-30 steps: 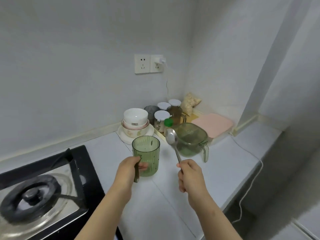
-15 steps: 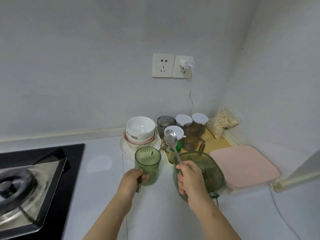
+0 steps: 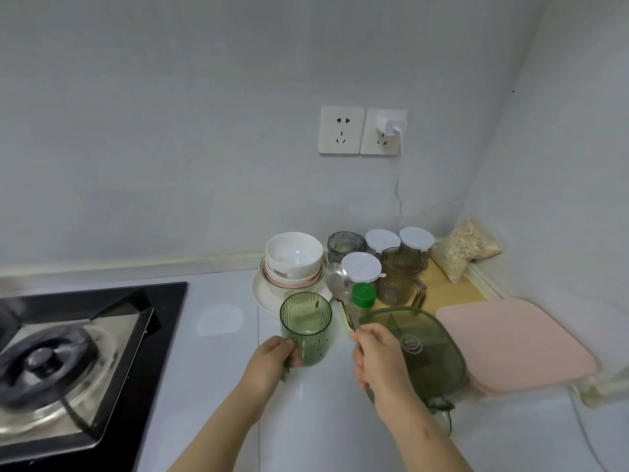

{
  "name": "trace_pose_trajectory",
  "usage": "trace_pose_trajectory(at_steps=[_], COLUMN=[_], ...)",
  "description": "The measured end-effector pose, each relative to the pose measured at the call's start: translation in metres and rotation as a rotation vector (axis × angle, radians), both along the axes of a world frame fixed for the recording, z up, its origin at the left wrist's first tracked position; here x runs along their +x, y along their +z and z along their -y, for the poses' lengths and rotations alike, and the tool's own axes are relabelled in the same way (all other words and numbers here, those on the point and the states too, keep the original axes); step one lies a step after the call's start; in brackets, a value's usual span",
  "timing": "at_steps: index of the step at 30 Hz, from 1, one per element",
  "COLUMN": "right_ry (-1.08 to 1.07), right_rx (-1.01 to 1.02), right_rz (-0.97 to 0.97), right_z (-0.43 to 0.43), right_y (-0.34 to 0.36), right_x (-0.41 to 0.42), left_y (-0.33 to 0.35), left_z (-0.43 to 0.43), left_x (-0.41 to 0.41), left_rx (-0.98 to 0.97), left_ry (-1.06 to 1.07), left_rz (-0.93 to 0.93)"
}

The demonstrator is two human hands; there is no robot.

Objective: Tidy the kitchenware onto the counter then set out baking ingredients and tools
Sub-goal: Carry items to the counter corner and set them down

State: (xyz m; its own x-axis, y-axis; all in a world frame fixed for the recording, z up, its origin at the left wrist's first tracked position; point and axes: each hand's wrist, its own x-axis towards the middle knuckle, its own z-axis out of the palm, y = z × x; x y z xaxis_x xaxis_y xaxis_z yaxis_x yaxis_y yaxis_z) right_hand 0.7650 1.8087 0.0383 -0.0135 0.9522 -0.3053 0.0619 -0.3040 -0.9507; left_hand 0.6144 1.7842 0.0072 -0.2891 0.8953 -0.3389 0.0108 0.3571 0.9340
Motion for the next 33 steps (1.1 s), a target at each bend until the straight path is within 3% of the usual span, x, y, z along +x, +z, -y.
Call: trace_pose_trajectory(at_steps=[13, 27, 33], right_ry=[0.007, 0.152, 0.189], right_rx=[0.021, 0.032, -0.009], right_rz=[-0.019, 0.161, 0.024], right_z=[0.000, 0.006, 0.004], right_y=[0.006, 0.020, 0.031], right_x=[0.006, 0.006, 0.008], left_y=[0.009, 0.012, 0.014], left_z=[0.000, 0.002, 0.002], left_x=[0.004, 0.006, 0.007], left_rx=[-0.050, -0.054, -0.056], left_ry=[-0.016, -0.001, 0.010], left_rz=[-0.029, -0.018, -0.016])
